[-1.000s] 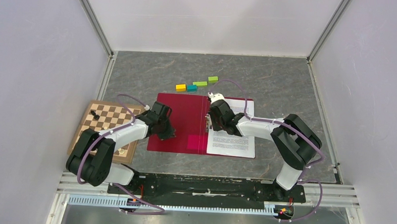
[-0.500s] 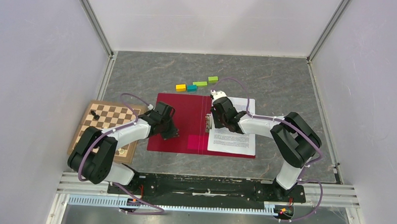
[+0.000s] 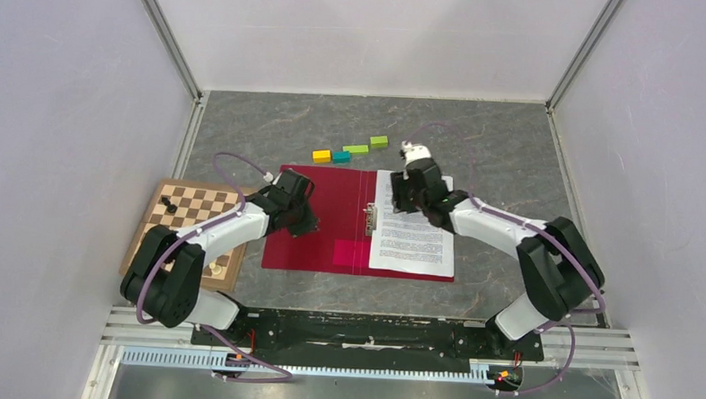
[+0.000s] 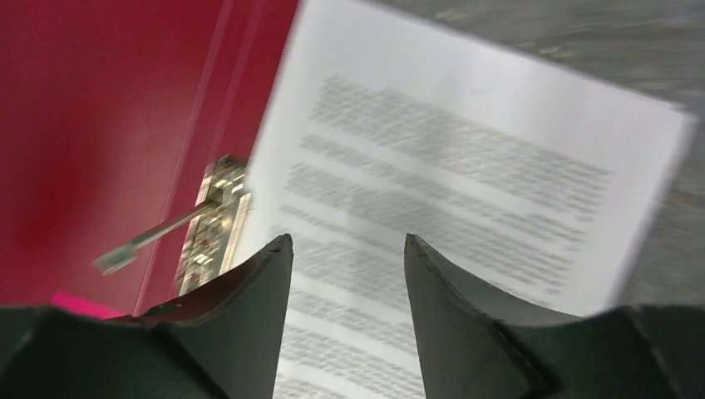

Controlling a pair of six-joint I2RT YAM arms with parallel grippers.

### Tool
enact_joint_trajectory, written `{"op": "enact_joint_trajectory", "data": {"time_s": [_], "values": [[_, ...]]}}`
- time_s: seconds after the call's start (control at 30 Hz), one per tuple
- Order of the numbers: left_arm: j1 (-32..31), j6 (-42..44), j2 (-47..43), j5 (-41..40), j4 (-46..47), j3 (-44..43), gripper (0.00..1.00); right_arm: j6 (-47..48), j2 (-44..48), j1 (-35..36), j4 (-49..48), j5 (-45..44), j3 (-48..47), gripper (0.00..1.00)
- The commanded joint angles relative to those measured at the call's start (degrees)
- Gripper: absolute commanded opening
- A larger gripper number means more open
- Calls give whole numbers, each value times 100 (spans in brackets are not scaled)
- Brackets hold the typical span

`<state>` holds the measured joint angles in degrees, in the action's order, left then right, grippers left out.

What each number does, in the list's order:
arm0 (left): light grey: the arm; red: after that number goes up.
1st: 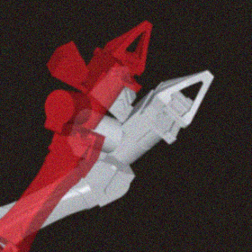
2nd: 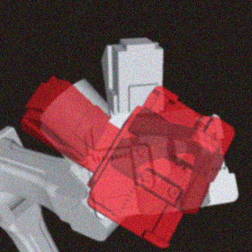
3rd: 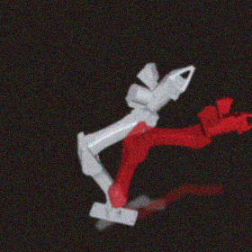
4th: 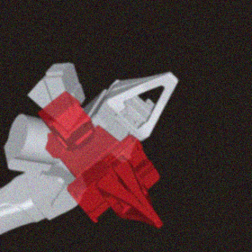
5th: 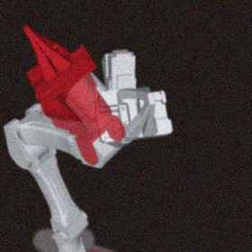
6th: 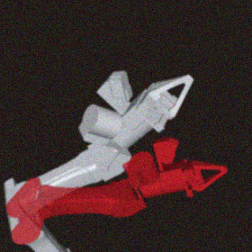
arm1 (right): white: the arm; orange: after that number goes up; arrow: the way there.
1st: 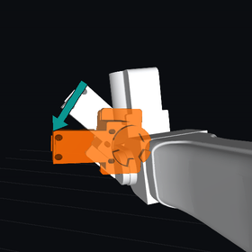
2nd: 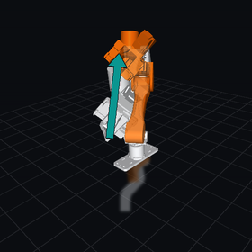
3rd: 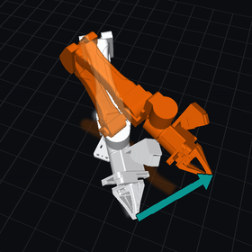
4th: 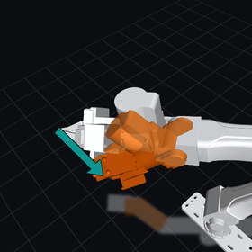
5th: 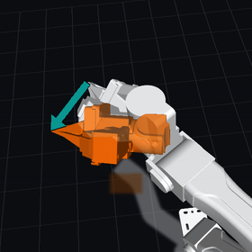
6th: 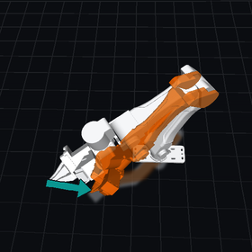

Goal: Put the files into the folder

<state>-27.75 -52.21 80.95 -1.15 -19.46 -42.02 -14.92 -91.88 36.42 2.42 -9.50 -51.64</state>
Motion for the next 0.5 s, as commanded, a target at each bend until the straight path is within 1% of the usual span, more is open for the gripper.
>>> {"op": "enact_joint_trajectory", "data": {"time_s": [0.0,0.07,0.17,0.23,0.27,0.3,0.37,0.4,0.43,0.47], "values": [[47,433,-334,-599,-443,-308,2,-35,344,-894,-39,-210,171,61],[72,538,-479,-877,-637,-294,2,-24,331,-1240,-194,-191,236,69],[142,706,-720,-1351,-969,-219,2,-50,189,-1662,-548,-78,192,80],[277,746,-884,-1502,-1116,-97,2,-125,23,-1911,-726,126,138,84],[354,755,-954,-1519,-1167,-14,5,-162,-55,-2019,-818,198,113,86],[426,764,-1016,-1527,-1199,57,11,-185,-164,-2097,-902,247,81,87],[528,730,-1149,-1615,-1268,202,30,-247,-384,-2240,-956,408,-29,88],[555,729,-1204,-1674,-1277,274,42,-276,-474,-2274,-996,481,-55,89],[572,718,-1258,-1747,-1294,335,49,-288,-572,-2301,-1037,532,-80,89],[603,701,-1299,-1844,-1314,384,52,-309,-658,-2306,-1040,552,-107,90]]}}
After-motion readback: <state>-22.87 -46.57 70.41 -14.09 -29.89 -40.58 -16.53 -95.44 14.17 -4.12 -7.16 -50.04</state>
